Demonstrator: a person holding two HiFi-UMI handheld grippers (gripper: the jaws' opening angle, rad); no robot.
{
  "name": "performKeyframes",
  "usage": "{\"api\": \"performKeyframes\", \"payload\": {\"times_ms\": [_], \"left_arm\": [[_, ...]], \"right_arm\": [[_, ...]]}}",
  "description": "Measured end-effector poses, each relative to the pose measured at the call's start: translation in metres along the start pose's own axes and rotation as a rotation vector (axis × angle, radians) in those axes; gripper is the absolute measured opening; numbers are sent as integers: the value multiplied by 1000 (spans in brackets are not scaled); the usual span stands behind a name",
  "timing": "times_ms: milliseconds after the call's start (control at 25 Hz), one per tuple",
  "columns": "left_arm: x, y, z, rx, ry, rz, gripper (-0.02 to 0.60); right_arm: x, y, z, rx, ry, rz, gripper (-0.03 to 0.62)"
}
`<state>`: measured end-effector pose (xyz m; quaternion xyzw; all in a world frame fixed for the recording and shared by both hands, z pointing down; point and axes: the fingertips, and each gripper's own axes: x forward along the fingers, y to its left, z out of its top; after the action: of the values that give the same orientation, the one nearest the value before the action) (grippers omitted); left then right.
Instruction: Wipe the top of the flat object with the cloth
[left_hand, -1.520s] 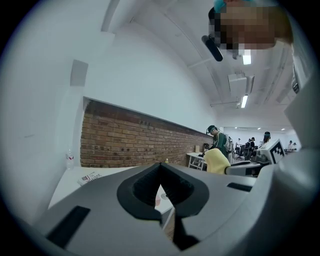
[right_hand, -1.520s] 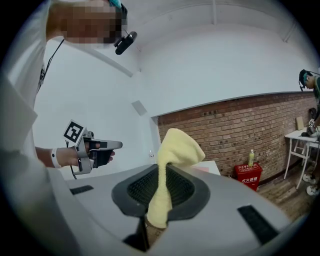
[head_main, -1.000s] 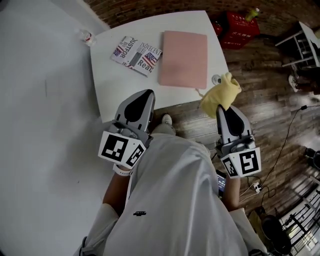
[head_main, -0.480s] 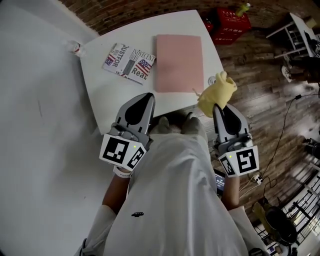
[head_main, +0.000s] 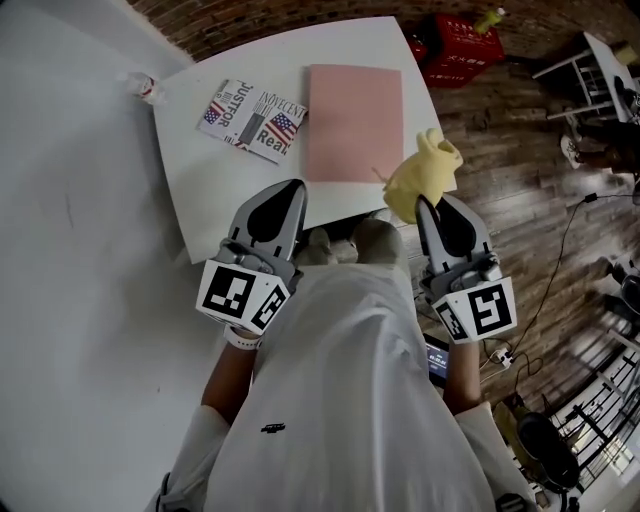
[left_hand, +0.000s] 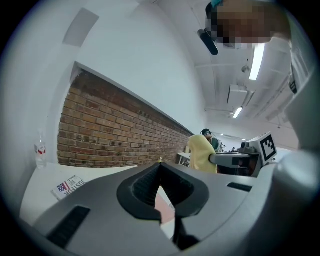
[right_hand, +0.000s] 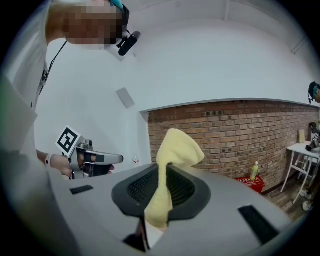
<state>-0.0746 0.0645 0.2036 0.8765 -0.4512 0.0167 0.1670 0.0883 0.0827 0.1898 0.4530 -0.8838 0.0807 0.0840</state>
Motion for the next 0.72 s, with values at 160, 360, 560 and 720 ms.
{"api": "performKeyframes", "payload": {"times_ms": [160,360,560,720], "left_arm": [[11,8,-14,-10,29,22,18],[23,21,-37,-46,70,52,18],[34,42,-63,-73,102,89,18],[39,55,-86,-102,140,122,18]], "right_arm": [[21,-5,-4,-8,7,26,46],[55,-1,-20,21,37,84,46],[91,12,-43,54,74,154,46],[114,16,-66,74,121,205,46]]}}
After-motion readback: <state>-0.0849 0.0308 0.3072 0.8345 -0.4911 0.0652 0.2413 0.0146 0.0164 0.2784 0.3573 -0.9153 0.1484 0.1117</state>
